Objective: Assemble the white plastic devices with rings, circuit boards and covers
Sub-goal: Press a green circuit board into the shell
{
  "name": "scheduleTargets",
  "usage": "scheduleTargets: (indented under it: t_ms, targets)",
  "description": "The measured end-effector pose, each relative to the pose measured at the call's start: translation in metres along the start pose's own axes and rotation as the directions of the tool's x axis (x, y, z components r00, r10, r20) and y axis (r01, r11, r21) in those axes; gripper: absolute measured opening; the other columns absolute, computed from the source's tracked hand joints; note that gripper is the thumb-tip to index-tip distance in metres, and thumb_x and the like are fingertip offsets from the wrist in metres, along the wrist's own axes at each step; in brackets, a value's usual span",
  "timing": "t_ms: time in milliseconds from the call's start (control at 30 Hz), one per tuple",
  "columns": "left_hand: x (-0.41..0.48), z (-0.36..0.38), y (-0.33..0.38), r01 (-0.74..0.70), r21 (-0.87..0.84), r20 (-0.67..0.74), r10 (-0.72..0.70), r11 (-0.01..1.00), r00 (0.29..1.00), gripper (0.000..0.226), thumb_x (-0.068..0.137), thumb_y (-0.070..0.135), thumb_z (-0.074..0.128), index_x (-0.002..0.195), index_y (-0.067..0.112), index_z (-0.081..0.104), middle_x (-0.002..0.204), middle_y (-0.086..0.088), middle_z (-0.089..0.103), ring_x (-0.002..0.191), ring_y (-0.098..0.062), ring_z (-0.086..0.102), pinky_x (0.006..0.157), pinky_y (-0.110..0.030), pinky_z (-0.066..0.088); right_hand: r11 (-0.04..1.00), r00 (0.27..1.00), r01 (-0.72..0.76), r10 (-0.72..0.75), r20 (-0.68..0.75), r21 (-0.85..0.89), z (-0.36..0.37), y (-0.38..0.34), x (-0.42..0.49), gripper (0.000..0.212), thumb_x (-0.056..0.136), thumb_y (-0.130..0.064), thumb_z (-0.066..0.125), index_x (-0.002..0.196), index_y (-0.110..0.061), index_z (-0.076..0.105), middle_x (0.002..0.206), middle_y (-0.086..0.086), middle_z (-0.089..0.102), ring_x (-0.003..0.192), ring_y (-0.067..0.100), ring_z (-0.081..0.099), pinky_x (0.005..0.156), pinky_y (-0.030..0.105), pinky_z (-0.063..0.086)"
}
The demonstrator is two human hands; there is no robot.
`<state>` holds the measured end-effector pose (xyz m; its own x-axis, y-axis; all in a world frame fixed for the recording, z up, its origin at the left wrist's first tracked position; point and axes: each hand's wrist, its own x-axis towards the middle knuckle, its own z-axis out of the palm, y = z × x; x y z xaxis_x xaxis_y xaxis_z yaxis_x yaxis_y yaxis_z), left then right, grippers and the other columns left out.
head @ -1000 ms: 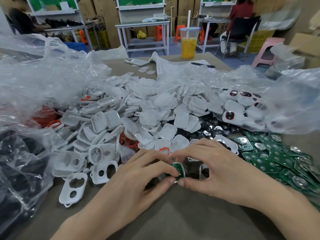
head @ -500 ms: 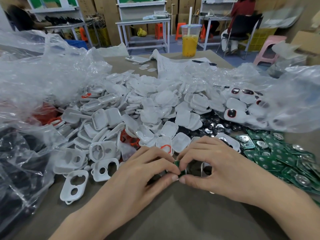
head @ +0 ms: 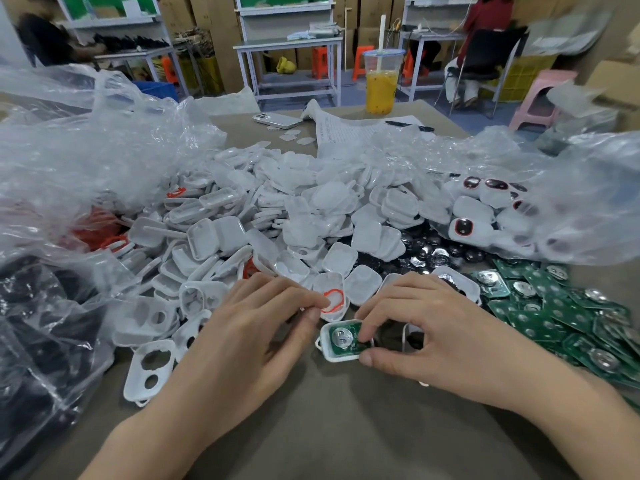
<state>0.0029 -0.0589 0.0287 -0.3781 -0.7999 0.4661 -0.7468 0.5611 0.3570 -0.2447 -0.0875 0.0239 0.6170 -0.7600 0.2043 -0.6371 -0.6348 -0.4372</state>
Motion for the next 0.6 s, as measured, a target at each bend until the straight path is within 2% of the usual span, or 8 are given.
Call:
scheduleTargets:
  t_ms: [133,267,400,600]
  targets:
    - [-0.0007,0.0001,0.0031,-0.048,0.007,0.088,0.047,0.999,0.995,0.025,0.097,0.025,0.049,0.107,0.026,0.072,0.105,0.020,0.065,0.100,-0.007,0.057,0.087,-0.028,0.045,1.000,1.000,0.007,-0.007,0.005,-0.008,-0.0003,-0.0004,0.0008,0.023,0.084,-0.063,0.060,0.096,-0.045,0.065,0.110,-0.034,0.060,0.122,-0.004,0.044,0.106,0.022,0.029]
    - [-0.0015,0.0000,0.0043,-0.091,-0.029,0.173,0.095,0.995,0.980,0.028,0.093,0.019,0.048,0.101,0.029,0.074,0.110,0.022,0.065,0.103,-0.005,0.056,0.092,-0.022,0.044,1.000,1.000,0.010,-0.010,0.008,-0.022,-0.0003,0.0003,0.0001,0.024,0.085,-0.065,0.058,0.098,-0.046,0.064,0.111,-0.035,0.059,0.123,-0.006,0.042,0.107,0.020,0.027]
    - [-0.0016,0.0009,0.0044,-0.080,-0.035,0.193,0.085,0.996,0.978,0.027,0.094,0.020,0.049,0.102,0.029,0.073,0.111,0.023,0.065,0.105,-0.005,0.057,0.093,-0.018,0.042,0.999,1.000,0.015,-0.014,0.003,-0.031,0.0000,-0.0002,-0.0004,0.025,0.086,-0.066,0.055,0.100,-0.047,0.063,0.111,-0.033,0.059,0.123,-0.004,0.042,0.106,0.020,0.027]
    - [-0.0029,0.0002,0.0055,-0.089,-0.029,0.206,0.093,0.996,0.974,0.030,0.094,0.021,0.046,0.105,0.029,0.073,0.113,0.022,0.065,0.106,-0.005,0.057,0.094,-0.021,0.042,0.999,0.999,0.034,-0.033,0.032,-0.028,-0.0007,-0.0005,-0.0010,0.022,0.088,-0.065,0.055,0.104,-0.055,0.065,0.112,-0.034,0.057,0.122,-0.008,0.040,0.106,0.015,0.024]
